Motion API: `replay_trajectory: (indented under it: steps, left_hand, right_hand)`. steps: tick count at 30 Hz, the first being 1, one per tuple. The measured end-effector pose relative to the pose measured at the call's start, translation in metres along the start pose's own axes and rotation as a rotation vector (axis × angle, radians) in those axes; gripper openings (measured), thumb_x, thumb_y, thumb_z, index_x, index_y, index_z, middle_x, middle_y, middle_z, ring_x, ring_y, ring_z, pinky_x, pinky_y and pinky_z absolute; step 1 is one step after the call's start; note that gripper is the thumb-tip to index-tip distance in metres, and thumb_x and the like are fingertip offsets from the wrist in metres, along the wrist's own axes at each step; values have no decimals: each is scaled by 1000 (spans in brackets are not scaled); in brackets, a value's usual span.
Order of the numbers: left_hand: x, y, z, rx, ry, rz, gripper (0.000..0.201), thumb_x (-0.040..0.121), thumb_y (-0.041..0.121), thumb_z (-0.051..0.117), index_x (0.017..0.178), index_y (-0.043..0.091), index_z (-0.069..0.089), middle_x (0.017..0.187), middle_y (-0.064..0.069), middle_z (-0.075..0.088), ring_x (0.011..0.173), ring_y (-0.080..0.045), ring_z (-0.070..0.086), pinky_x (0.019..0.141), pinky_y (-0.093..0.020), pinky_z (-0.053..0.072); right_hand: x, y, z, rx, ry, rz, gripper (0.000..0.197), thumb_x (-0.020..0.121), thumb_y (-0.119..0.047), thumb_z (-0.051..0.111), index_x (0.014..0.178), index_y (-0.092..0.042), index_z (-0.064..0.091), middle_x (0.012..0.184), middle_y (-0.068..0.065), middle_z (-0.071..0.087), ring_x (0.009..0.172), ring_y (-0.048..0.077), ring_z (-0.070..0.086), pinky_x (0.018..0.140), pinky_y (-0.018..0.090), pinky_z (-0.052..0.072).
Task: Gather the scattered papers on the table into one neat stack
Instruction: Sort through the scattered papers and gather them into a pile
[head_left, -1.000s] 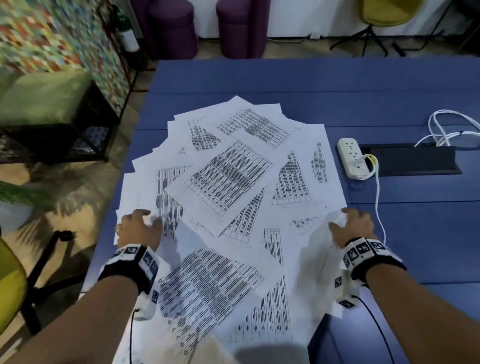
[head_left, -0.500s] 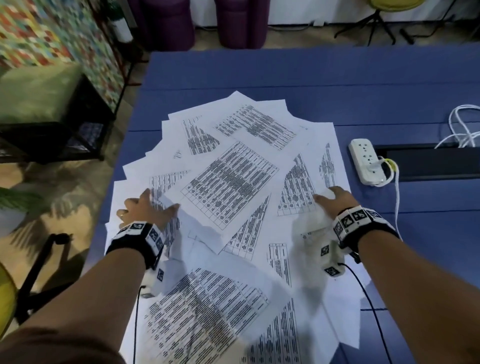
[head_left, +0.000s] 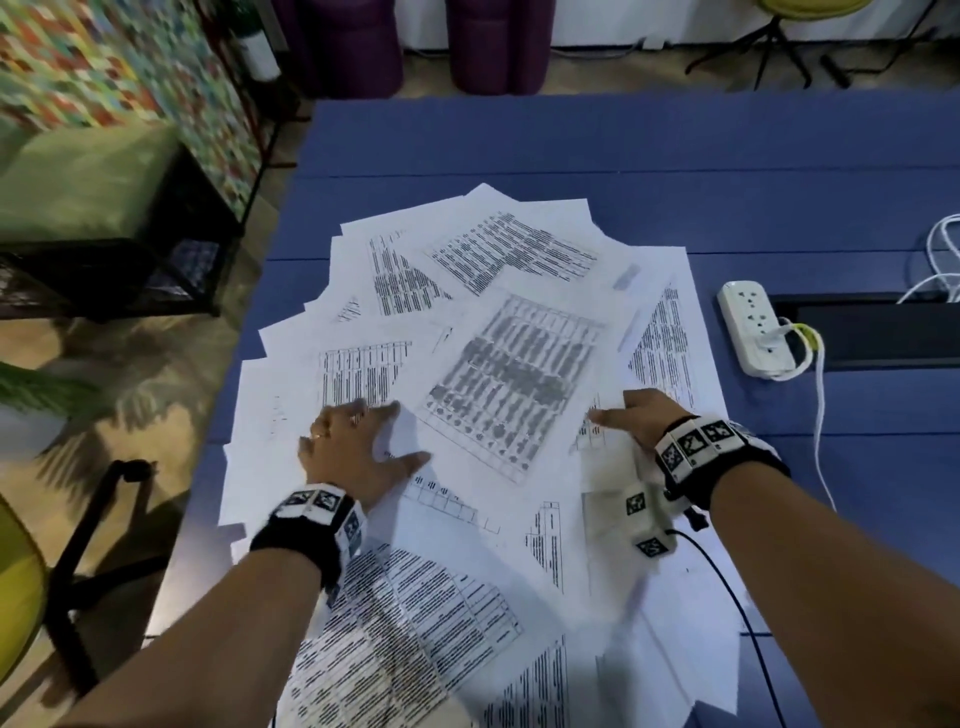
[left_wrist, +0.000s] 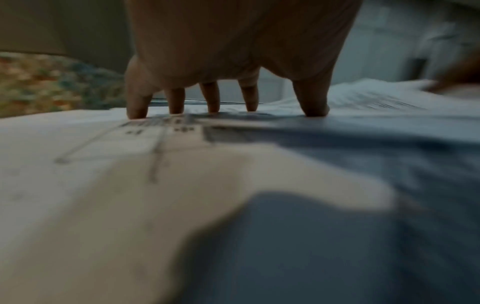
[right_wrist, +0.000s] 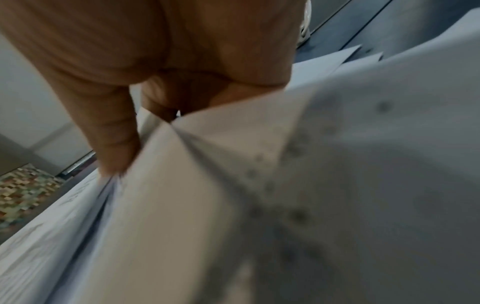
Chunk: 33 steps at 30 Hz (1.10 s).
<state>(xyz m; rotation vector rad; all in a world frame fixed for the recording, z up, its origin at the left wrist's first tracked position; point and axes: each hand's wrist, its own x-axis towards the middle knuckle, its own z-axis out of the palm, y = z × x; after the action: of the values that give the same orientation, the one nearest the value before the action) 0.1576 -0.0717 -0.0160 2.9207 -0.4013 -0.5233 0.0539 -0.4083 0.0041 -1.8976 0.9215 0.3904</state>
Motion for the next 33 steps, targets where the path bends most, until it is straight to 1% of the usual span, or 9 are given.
replay_trajectory:
  steps: [4, 7, 9, 12, 17, 19, 25, 29, 33]
  left_hand:
    - [-27, 18, 12, -10, -67, 126, 92, 63, 95, 40, 144, 52, 27, 158, 3, 21, 146, -32, 15, 114, -65, 11]
    - [-47, 30, 14, -6, -135, 203, 87, 67, 92, 41, 142, 52, 30, 159, 4, 19, 148, -29, 9, 114, -63, 2]
    - [-55, 33, 10, -47, -156, 234, 83, 66, 93, 39, 137, 50, 39, 153, 6, 29, 143, -25, 24, 114, -62, 16]
    - [-50, 26, -2, -259, -40, 187, 60, 77, 74, 56, 127, 40, 56, 131, 3, 47, 120, -22, 46, 100, -51, 43]
    - [-30, -11, -3, -271, 193, -67, 47, 86, 33, 65, 132, 28, 55, 138, -11, 49, 125, -36, 42, 100, -51, 40]
    - [-27, -25, -4, -254, 158, -220, 61, 88, 39, 64, 144, 28, 42, 152, -12, 34, 137, -38, 28, 107, -54, 34]
    - [-22, -60, 0, -206, -55, -432, 82, 88, 67, 48, 154, 38, 9, 164, -8, -3, 147, -44, -3, 113, -65, 15]
    - [-32, -56, 9, -102, -112, -306, 80, 85, 76, 40, 152, 46, 8, 164, -2, -10, 148, -41, -9, 112, -69, 12]
    - [-41, -55, 12, -83, -131, -214, 84, 82, 79, 41, 152, 46, 8, 164, 0, -8, 150, -34, -8, 116, -63, 10]
  right_hand:
    - [-11, -2, 4, 131, 193, -83, 48, 82, -45, 68, 111, -7, 64, 96, 5, 58, 93, 19, 54, 81, 23, 36]
    - [-10, -1, 14, 9, 236, -66, 28, 82, -33, 73, 70, -12, 59, 70, 2, 56, 68, 21, 54, 59, 17, 37]
    - [-6, 2, 17, -44, 258, -10, 46, 80, -30, 76, 56, -15, 39, 57, -1, 42, 63, 19, 47, 52, 24, 32]
    - [-12, 4, 12, -178, 199, 40, 38, 81, -30, 74, 70, -10, 44, 73, 4, 50, 82, 22, 50, 69, 28, 38]
    - [-30, 20, -9, -397, 87, 41, 51, 82, -36, 71, 112, 1, 54, 116, 16, 56, 113, 29, 52, 91, 31, 41]
    - [-34, 30, -19, -460, 29, 71, 77, 77, -46, 73, 130, 2, 45, 131, 17, 50, 120, 28, 49, 95, 29, 39]
    - [-50, 53, -34, -600, -102, 102, 55, 61, -65, 73, 72, -18, 46, 78, -5, 46, 69, 10, 46, 56, 20, 35]
    - [-54, 54, -28, -101, 126, -95, 47, 81, -23, 74, 121, -5, 58, 123, 13, 58, 109, 22, 52, 87, 27, 39]
    - [-44, 49, -4, -123, 151, -112, 23, 88, -16, 66, 104, 1, 67, 113, 17, 65, 113, 31, 57, 88, 25, 37]
